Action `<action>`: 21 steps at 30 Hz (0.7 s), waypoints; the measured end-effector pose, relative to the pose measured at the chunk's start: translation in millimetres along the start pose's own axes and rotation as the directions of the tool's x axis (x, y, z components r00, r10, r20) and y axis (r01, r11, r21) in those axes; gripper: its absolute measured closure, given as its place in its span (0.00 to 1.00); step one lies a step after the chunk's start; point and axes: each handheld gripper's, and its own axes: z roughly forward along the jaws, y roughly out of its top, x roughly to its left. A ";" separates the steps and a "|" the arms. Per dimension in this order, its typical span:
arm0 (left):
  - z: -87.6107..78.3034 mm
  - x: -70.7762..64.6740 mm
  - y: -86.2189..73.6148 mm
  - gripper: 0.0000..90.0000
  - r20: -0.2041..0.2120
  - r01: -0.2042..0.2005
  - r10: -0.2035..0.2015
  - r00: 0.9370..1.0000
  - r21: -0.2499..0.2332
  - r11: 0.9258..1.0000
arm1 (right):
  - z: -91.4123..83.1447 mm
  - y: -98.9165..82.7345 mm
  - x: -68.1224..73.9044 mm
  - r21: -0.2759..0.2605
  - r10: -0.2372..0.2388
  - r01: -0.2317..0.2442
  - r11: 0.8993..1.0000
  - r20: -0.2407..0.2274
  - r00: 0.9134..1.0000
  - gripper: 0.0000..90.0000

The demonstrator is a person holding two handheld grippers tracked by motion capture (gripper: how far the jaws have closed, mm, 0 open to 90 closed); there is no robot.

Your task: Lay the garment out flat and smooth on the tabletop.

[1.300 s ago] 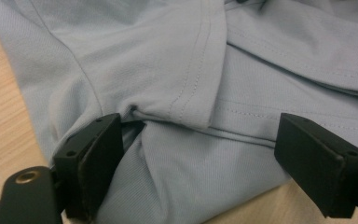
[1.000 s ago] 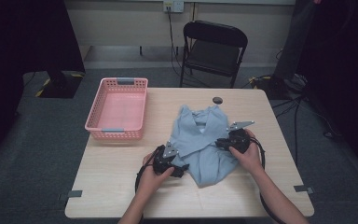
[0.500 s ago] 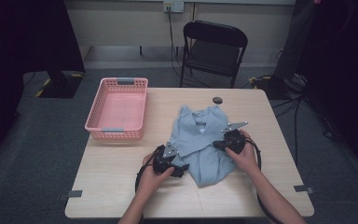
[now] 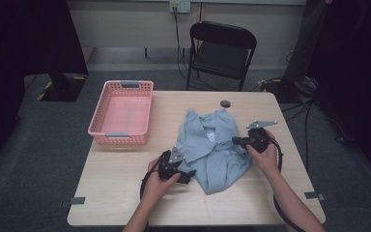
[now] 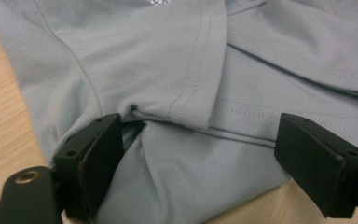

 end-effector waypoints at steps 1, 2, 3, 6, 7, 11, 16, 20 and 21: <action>0.0 0.0 0.0 0.17 0.000 0.000 0.000 1.000 0.000 1.000 | -2.5 -0.4 -3.4 -0.006 0.008 -0.008 1.000 0.005 1.000 0.99; 0.0 0.0 0.0 0.17 0.000 0.000 0.000 1.000 0.000 1.000 | -4.8 -1.0 -6.5 -0.013 0.019 -0.019 1.000 0.003 1.000 0.99; 0.0 0.0 0.0 0.17 0.000 0.000 0.000 1.000 0.000 1.000 | -6.9 -1.7 -9.0 -0.018 0.027 -0.027 0.999 0.006 1.000 0.99; 0.0 0.0 0.0 0.17 0.000 0.000 0.000 1.000 0.000 1.000 | -13.7 -5.6 -17.1 -0.038 0.060 -0.060 0.997 0.005 0.998 0.99; 0.0 0.0 0.0 0.17 0.000 0.000 0.000 1.000 0.000 1.000 | -13.7 -5.6 -17.1 -0.038 0.060 -0.060 0.997 0.005 0.998 0.99; 0.0 0.0 0.0 0.17 0.000 0.000 0.000 1.000 0.000 1.000 | -15.3 -9.8 -19.8 -0.031 0.056 -0.055 0.998 0.027 0.998 0.99; 0.0 0.0 0.0 0.17 0.000 0.000 0.000 1.000 0.000 1.000 | -20.0 -13.8 -27.8 -0.058 0.091 -0.089 0.994 0.028 0.996 0.99; 0.1 0.0 0.0 0.17 0.000 0.000 0.000 1.000 0.000 1.000 | -16.7 -15.2 -21.3 -0.023 0.019 -0.020 1.000 -0.033 0.999 0.93; 0.1 0.0 0.0 0.17 0.000 0.000 0.000 1.000 0.000 1.000 | -16.7 -15.2 -21.3 -0.023 0.019 -0.020 1.000 -0.033 0.999 0.93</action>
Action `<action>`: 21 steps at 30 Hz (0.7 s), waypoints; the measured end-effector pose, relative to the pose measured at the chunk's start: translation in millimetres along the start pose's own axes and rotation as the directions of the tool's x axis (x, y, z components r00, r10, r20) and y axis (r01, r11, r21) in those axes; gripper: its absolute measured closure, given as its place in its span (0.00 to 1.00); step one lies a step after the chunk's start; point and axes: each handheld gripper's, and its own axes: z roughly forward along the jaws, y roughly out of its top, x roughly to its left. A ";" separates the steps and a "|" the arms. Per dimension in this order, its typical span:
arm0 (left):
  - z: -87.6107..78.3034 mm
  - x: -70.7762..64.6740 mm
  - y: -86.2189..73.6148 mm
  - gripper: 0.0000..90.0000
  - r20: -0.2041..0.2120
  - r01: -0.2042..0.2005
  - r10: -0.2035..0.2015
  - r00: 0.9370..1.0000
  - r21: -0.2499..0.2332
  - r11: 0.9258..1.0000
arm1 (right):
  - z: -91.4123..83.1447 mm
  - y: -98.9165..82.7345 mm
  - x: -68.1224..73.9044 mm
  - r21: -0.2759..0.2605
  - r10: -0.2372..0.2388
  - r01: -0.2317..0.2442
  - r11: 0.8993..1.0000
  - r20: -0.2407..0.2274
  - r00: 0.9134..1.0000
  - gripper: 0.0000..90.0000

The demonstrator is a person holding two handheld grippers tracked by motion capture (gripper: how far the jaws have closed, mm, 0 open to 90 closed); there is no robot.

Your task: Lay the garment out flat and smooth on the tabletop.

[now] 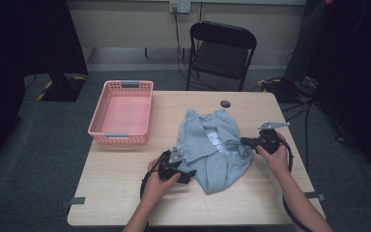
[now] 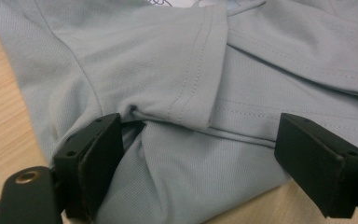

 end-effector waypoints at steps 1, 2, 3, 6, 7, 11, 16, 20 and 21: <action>0.0 0.0 0.0 0.17 0.000 0.000 0.000 1.000 0.000 1.000 | 6.4 -0.9 8.2 0.038 -0.039 0.039 0.999 -0.011 0.999 0.85; 0.0 0.0 0.0 0.17 0.000 0.000 0.000 1.000 0.000 1.000 | 6.4 -0.9 8.2 0.038 -0.039 0.039 0.999 -0.011 0.999 0.85; 0.0 0.0 0.0 0.17 0.000 -0.001 0.001 1.000 0.000 1.000 | 13.1 -1.9 15.6 0.062 -0.062 0.063 0.996 -0.017 0.998 0.80; 0.0 0.0 0.0 0.17 0.000 -0.001 0.001 1.000 0.000 1.000 | 18.1 -1.8 20.4 0.067 -0.069 0.071 0.995 -0.027 0.997 0.76; -0.1 0.0 0.0 0.17 0.000 -0.001 0.001 1.000 0.000 1.000 | 21.6 0.1 25.3 0.061 -0.075 0.077 0.995 -0.035 0.997 0.73; 0.0 0.0 0.0 0.17 0.000 0.000 0.000 1.000 0.000 1.000 | 27.2 4.1 34.2 0.062 -0.105 0.108 0.992 -0.050 0.993 0.69; 0.0 0.0 0.0 0.17 0.000 -0.001 0.001 1.000 0.000 1.000 | 40.2 8.8 46.8 0.089 -0.140 0.146 0.985 -0.070 0.988 0.70; 0.0 0.0 0.0 0.17 0.000 0.000 0.000 1.000 0.000 1.000 | 55.6 5.2 50.9 0.153 -0.153 0.159 0.975 -0.050 0.987 0.77; 0.0 0.0 0.0 0.17 0.000 0.000 0.000 1.000 0.000 1.000 | 56.3 4.8 50.5 0.142 -0.144 0.150 0.978 -0.049 0.988 0.79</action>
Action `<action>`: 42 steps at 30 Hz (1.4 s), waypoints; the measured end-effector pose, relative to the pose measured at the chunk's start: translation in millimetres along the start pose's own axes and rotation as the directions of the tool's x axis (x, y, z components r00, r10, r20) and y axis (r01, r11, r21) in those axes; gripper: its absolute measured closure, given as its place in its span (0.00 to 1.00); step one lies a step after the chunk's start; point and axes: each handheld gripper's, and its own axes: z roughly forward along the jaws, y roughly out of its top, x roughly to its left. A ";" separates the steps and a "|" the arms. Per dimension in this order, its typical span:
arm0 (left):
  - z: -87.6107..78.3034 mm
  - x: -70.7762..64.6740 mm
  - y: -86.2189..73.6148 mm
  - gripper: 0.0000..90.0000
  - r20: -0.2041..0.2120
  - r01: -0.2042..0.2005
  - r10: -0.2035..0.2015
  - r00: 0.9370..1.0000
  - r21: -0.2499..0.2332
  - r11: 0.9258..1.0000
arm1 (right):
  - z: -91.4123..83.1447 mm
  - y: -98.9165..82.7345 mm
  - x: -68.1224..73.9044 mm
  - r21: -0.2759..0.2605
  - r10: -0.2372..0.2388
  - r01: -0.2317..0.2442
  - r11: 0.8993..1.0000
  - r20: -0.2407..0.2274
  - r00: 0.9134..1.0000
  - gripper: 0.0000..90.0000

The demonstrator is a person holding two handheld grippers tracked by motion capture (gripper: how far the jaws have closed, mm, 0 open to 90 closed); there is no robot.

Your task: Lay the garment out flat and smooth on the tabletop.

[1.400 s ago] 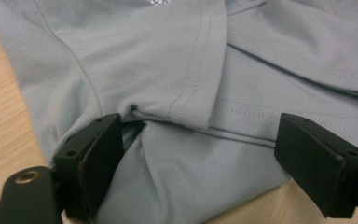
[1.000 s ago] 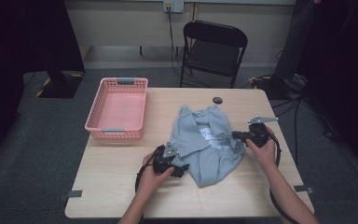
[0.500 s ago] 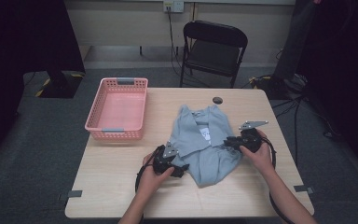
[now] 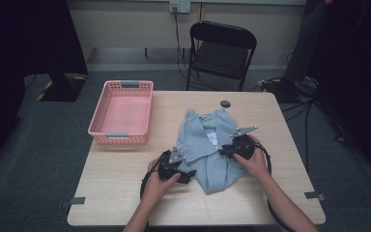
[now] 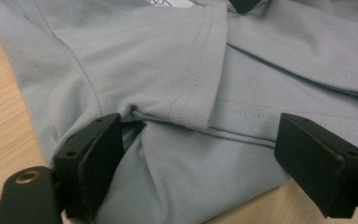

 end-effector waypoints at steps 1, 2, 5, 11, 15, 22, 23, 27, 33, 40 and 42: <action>0.0 0.0 0.0 0.17 0.000 0.000 0.000 1.000 0.000 1.000 | 0.0 0.0 0.0 0.000 0.000 0.000 1.000 0.000 1.000 0.79; 0.0 0.0 0.0 0.17 0.000 0.000 0.000 1.000 0.000 1.000 | 0.3 0.2 -0.8 -0.004 0.011 -0.011 1.000 -0.005 1.000 0.81; 0.0 0.0 0.0 0.17 0.000 0.000 0.000 1.000 0.000 1.000 | -0.5 2.5 -0.8 0.012 0.003 -0.004 1.000 0.019 1.000 0.97; 0.0 0.0 0.0 0.17 0.000 0.000 0.000 1.000 0.000 1.000 | -5.2 4.1 -5.9 -0.049 0.068 -0.067 0.997 0.009 0.998 0.98; 0.0 0.0 0.0 0.17 0.000 0.000 0.000 1.000 0.000 1.000 | -15.3 5.1 -12.9 -0.091 0.111 -0.109 0.990 0.025 0.993 0.98; 0.0 0.0 0.0 0.17 0.000 0.000 0.000 1.000 0.000 1.000 | -48.2 7.2 -37.9 -0.215 0.213 -0.203 0.955 0.024 0.977 0.98; 0.0 0.0 0.0 0.17 0.000 0.000 0.000 1.000 0.000 1.000 | -52.7 7.1 -42.0 -0.229 0.224 -0.212 0.950 0.025 0.974 0.98; 0.0 0.1 0.0 0.17 0.000 0.000 0.000 1.000 0.000 1.000 | -70.1 4.1 -58.9 -0.272 0.275 -0.254 0.928 0.042 0.960 0.98; 0.1 0.0 0.0 0.17 0.001 0.001 -0.001 1.000 -0.001 1.000 | -90.7 -6.8 -80.5 -0.324 0.344 -0.309 0.894 0.056 0.937 0.98; 0.1 0.0 0.0 0.17 0.000 0.001 -0.001 1.000 -0.001 1.000 | -104.6 -14.8 -94.1 -0.358 0.376 -0.328 0.874 0.073 0.924 0.98; 0.0 0.0 0.0 0.17 0.000 0.001 -0.001 1.000 -0.001 1.000 | -107.8 -16.7 -98.2 -0.360 0.385 -0.335 0.871 0.077 0.920 0.98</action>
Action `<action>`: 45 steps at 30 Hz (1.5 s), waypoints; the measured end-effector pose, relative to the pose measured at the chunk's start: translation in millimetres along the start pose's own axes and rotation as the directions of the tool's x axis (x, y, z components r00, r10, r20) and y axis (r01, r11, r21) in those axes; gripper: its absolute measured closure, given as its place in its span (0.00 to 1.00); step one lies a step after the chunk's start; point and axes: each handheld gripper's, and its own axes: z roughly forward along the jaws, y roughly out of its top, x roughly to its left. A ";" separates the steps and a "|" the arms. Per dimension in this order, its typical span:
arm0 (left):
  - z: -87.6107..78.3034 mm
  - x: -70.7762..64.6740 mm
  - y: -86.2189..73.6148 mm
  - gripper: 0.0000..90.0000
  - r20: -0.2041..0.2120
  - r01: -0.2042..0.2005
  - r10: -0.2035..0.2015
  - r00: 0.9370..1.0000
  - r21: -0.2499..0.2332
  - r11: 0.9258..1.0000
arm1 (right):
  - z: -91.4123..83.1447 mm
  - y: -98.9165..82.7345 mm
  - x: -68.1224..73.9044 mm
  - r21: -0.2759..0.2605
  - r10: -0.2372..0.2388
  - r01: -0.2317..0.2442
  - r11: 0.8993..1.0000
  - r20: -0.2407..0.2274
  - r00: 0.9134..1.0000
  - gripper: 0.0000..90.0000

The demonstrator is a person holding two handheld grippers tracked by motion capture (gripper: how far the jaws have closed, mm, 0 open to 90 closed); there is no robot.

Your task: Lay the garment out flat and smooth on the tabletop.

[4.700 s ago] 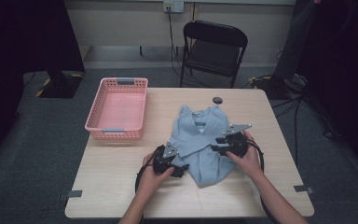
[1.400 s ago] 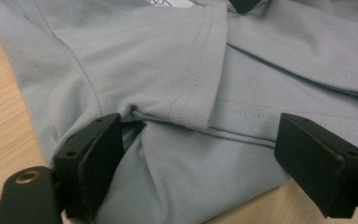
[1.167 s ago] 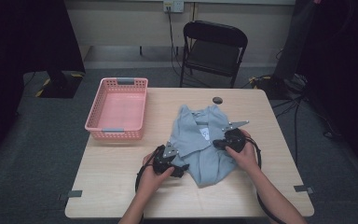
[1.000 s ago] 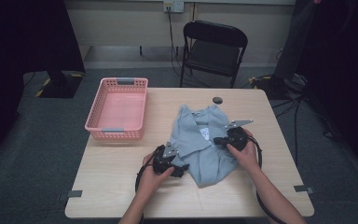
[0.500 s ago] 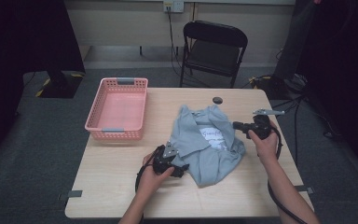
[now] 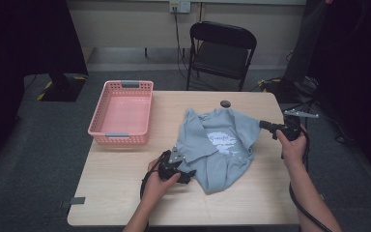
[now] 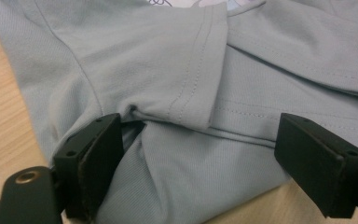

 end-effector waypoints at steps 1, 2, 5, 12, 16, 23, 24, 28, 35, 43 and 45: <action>0.0 0.0 0.0 0.17 0.000 0.000 0.000 1.000 0.000 1.000 | -0.8 0.1 -1.8 0.000 0.001 -0.001 1.000 0.005 1.000 0.98; 0.0 0.0 0.0 0.17 0.000 0.000 0.000 1.000 0.000 1.000 | -1.8 0.1 -4.2 0.001 0.000 0.000 1.000 0.010 1.000 0.98; 0.0 0.1 0.0 0.17 0.000 -0.001 0.001 1.000 0.000 1.000 | -4.5 -1.0 -11.0 0.003 0.007 -0.007 1.000 0.027 1.000 0.98; 0.4 0.2 0.3 0.16 0.003 0.001 -0.001 1.000 0.000 1.000 | -10.0 -5.9 -28.6 0.008 0.021 -0.021 1.000 0.051 0.998 0.98; 0.6 0.1 0.4 0.16 0.004 0.001 -0.001 1.000 0.001 1.000 | -12.9 -6.0 -34.3 0.007 0.028 -0.028 1.000 0.057 0.998 0.98; 1.4 0.3 1.0 0.16 0.005 0.000 0.000 1.000 0.002 1.000 | -22.3 -9.2 -44.4 0.006 0.031 -0.031 0.999 0.072 0.997 0.98; 1.6 0.3 1.1 0.16 0.005 -0.001 0.001 1.000 0.001 1.000 | -23.7 -9.9 -45.1 0.007 0.028 -0.029 1.000 0.074 0.997 0.98; 2.1 0.5 1.5 0.16 0.008 -0.003 0.003 1.000 0.003 1.000 | -29.7 -12.3 -48.2 0.004 0.028 -0.029 1.000 0.082 0.996 0.98; 4.6 0.3 3.0 0.15 0.010 -0.007 0.007 1.000 0.001 1.000 | -36.7 -15.9 -55.6 0.003 0.035 -0.036 0.999 0.098 0.995 0.98; 4.6 0.3 3.0 0.15 0.010 -0.006 0.006 1.000 0.001 1.000 | -34.7 -16.1 -49.4 -0.018 0.006 -0.003 1.000 0.139 0.990 0.64; 4.6 0.3 3.0 0.15 0.010 -0.007 0.007 1.000 0.001 1.000 | -34.4 -14.9 -44.3 -0.028 -0.005 0.009 1.000 0.134 0.991 0.49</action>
